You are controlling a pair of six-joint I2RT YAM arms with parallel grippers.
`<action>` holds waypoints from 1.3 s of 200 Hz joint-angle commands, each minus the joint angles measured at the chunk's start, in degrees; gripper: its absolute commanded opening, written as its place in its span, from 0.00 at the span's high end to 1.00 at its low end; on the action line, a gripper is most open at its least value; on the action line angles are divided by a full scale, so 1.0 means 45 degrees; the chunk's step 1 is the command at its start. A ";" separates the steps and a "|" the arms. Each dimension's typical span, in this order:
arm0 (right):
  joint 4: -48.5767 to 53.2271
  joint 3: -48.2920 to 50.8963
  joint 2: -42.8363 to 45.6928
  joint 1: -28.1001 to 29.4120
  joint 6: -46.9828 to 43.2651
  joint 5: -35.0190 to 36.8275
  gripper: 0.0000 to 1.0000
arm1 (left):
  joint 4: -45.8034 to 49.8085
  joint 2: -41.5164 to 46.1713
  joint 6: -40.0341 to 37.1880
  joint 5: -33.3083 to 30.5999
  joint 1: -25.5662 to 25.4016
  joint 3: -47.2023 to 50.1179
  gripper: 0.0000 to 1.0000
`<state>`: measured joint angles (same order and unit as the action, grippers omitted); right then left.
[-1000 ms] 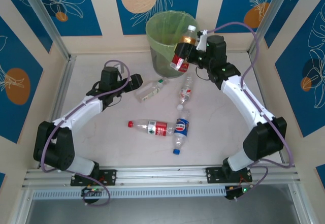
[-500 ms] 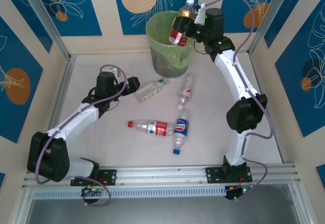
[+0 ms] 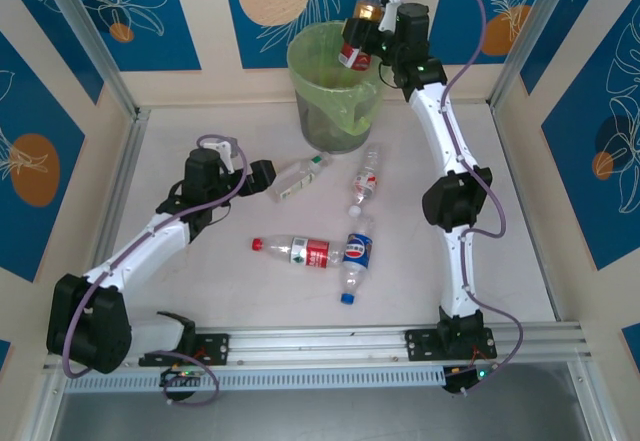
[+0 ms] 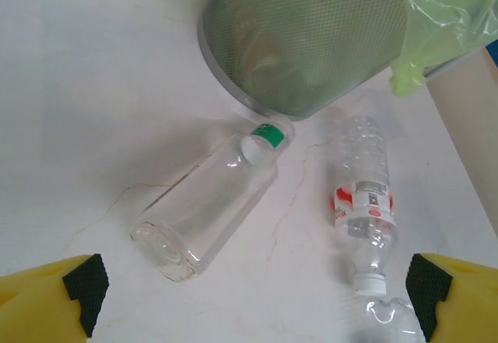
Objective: Put the plastic bottles in the bin
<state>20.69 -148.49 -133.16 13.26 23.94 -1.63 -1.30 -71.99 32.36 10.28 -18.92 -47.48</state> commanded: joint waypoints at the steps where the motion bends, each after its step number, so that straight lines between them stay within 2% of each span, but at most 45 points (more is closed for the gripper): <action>1: 0.0107 -0.0263 -0.0042 -0.0014 -0.2275 0.0508 0.48 | -0.0101 0.0305 -0.0409 0.0432 0.0138 0.0152 0.01; 41: 0.0439 -0.0017 -0.0167 0.0029 -0.4656 0.1611 0.47 | -0.0165 0.0100 -0.0434 0.0466 0.0136 0.0103 0.00; 57: 0.0587 -0.0014 -0.0285 0.0024 -0.5220 0.1517 0.45 | -0.0178 0.0056 -0.0404 0.0488 0.0139 0.0083 0.00; 121: 0.0715 -0.0603 -0.1239 0.0209 -0.6245 0.1335 0.43 | 0.0096 0.0234 -0.0432 0.0414 0.0135 0.0083 0.00; 160: 0.0735 -0.0641 -0.1265 0.0753 -0.7392 0.3029 0.29 | 0.0219 0.0610 -0.0516 -0.0024 0.0137 0.0272 0.00; 197: 0.0900 -0.0741 -0.1093 0.0803 -0.7016 0.3537 0.23 | 0.0230 0.1045 -0.0624 -0.0488 0.0138 0.0561 0.00; 260: 0.1354 -0.0751 -0.0754 0.0703 -0.6271 0.3804 0.21 | 0.0358 0.1095 -0.0653 -0.0684 0.0131 0.0630 0.00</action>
<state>25.63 -149.67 -139.20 16.75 -5.80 13.50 -0.38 -67.96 30.92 8.43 -18.92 -45.21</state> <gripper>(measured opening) 0.788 0.995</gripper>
